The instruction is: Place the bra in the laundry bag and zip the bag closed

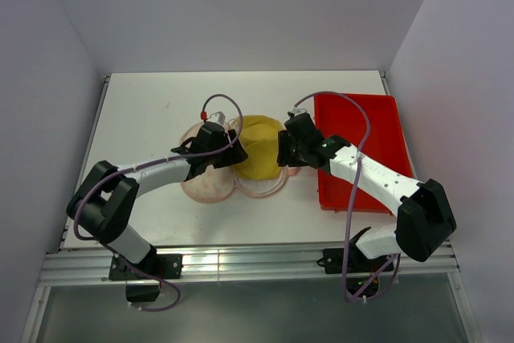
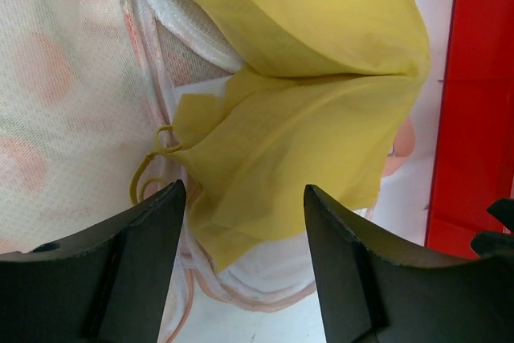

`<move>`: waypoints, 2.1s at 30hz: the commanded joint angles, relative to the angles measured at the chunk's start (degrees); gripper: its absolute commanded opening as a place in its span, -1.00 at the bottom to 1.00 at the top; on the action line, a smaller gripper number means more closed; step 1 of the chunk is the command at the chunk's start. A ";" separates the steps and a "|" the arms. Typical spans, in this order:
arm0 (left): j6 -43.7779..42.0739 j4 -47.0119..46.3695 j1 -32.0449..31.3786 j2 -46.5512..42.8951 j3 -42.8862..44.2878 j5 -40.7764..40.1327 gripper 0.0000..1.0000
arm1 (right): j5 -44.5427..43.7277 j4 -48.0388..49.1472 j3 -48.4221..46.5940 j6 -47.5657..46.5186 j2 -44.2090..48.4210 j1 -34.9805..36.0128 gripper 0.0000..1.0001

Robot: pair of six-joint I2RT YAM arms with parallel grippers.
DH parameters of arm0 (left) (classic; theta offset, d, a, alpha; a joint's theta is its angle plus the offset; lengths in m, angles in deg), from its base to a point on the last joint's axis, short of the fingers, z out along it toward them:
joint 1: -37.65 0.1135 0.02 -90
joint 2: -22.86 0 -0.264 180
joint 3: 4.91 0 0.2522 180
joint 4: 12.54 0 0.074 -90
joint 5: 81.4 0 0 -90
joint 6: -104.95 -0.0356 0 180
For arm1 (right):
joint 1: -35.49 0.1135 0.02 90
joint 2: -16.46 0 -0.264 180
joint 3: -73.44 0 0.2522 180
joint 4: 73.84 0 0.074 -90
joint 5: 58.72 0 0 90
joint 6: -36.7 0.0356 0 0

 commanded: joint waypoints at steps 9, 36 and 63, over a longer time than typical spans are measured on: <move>0.03 -4.08 -1.43 2.12 0.64 -0.91 -0.05 | -1.69 2.68 -0.59 0.00 0.92 -0.97 0.05; -7.09 15.51 -1.08 7.30 13.74 23.33 -1.00 | 3.76 4.70 -10.52 -1.23 -10.41 -5.10 0.08; -8.76 16.92 5.51 4.58 4.52 31.87 -1.00 | 12.90 11.29 -12.72 1.14 -21.23 -5.45 0.06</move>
